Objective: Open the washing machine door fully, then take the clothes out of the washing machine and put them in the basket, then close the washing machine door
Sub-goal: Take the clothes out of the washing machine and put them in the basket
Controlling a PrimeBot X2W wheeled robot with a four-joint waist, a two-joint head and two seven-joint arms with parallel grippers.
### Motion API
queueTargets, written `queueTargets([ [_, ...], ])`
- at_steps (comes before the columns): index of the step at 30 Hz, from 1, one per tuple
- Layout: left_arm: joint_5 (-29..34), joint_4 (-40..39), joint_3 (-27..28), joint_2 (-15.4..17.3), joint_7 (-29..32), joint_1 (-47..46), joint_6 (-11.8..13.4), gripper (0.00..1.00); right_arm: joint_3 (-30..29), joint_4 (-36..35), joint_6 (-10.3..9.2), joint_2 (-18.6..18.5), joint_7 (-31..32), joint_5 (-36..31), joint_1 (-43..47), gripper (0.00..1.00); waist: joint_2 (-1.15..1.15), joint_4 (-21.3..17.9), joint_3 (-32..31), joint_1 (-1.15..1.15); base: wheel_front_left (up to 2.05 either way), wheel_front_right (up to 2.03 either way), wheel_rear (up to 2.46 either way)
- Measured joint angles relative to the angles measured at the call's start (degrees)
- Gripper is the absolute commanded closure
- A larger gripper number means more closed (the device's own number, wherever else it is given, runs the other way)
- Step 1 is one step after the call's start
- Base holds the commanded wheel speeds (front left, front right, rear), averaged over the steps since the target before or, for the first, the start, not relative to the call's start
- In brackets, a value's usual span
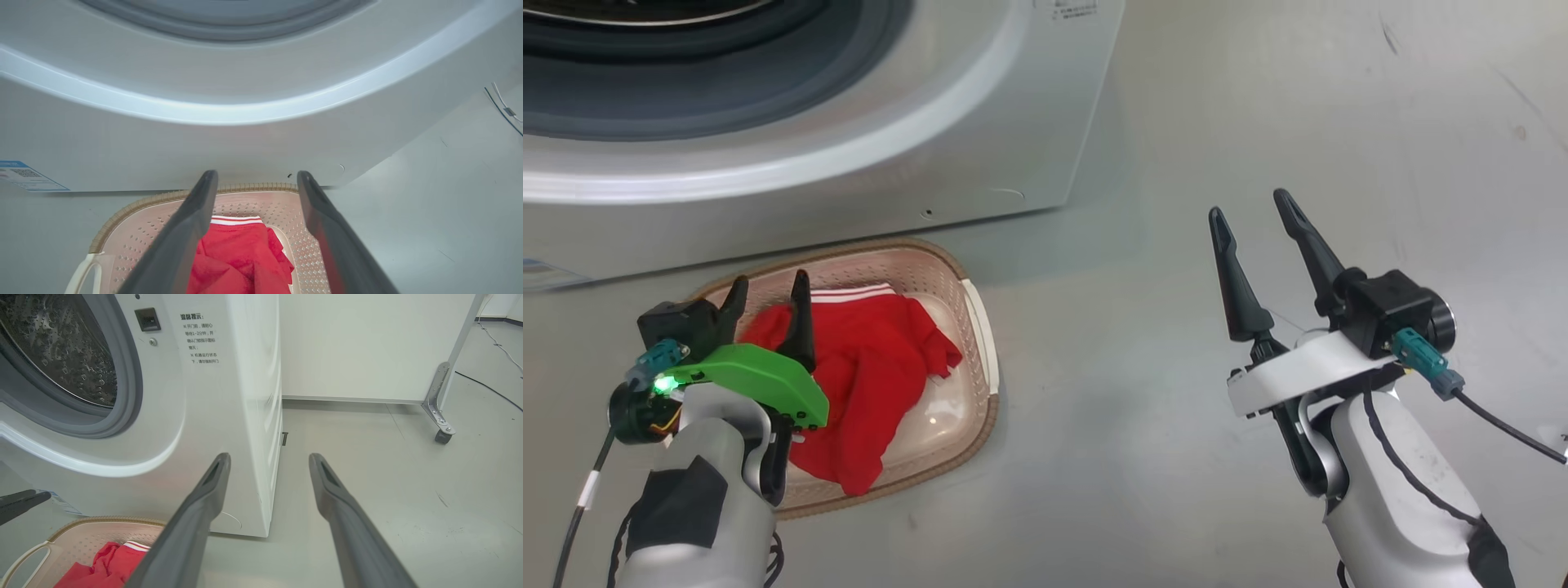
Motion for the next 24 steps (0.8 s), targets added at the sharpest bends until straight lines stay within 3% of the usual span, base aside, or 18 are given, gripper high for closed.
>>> queueTargets([
  [12,2.36,-15.18,1.67,-0.21,0.0,4.22,0.2,0.0,-1.51,1.12,0.11,-0.15,-0.01,-0.41,3.62,0.0,0.0,3.76,-7.73,0.0,0.0,0.0,0.0],
  [24,6.73,-25.44,2.42,-0.19,0.0,11.57,3.24,0.0,-2.61,1.51,0.68,-0.1,0.0,-0.42,6.95,0.0,0.0,6.11,-14.31,0.0,0.0,0.0,0.0],
])
